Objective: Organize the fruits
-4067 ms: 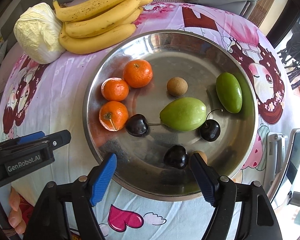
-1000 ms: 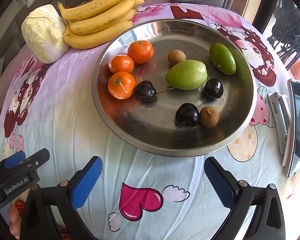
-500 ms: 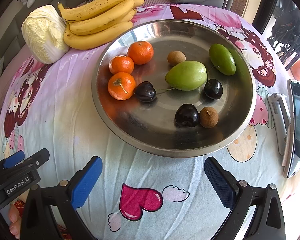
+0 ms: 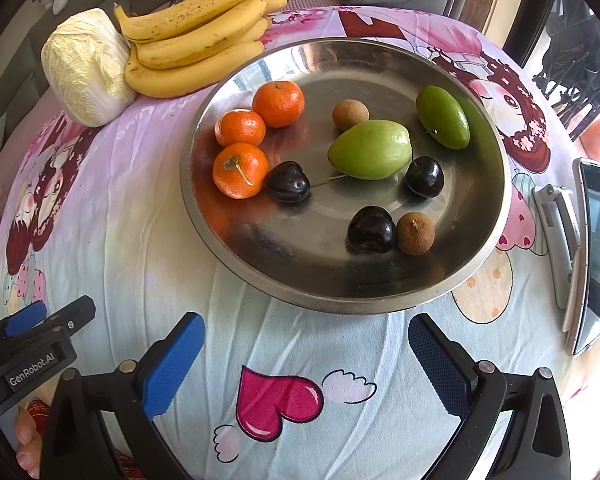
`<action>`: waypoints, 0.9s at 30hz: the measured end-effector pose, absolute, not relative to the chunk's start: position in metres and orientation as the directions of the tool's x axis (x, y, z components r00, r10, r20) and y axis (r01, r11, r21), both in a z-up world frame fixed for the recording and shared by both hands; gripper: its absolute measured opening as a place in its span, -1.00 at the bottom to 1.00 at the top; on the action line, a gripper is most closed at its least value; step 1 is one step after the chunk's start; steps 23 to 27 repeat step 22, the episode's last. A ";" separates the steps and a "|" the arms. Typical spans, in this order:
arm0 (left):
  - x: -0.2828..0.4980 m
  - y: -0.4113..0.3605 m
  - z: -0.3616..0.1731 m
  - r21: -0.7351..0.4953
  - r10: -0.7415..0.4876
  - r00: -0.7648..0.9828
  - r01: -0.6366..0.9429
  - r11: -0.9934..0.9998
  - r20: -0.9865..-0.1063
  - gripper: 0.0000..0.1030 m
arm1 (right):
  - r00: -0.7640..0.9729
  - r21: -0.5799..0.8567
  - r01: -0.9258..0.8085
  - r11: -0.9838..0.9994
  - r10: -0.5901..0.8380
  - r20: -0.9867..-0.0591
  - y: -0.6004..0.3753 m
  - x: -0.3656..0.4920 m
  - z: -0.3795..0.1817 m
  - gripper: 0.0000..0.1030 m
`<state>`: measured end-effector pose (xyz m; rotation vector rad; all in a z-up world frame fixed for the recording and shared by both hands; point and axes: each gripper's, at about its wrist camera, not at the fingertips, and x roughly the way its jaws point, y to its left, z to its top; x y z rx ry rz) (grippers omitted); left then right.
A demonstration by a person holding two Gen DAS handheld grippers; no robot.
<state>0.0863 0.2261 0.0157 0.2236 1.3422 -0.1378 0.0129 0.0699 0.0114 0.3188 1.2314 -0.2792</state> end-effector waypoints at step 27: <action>0.083 0.229 0.024 0.060 0.003 0.285 0.189 0.980 -0.958 0.60 | 0.309 0.084 0.390 0.917 -0.044 -0.950 0.068 0.011 0.014 1.00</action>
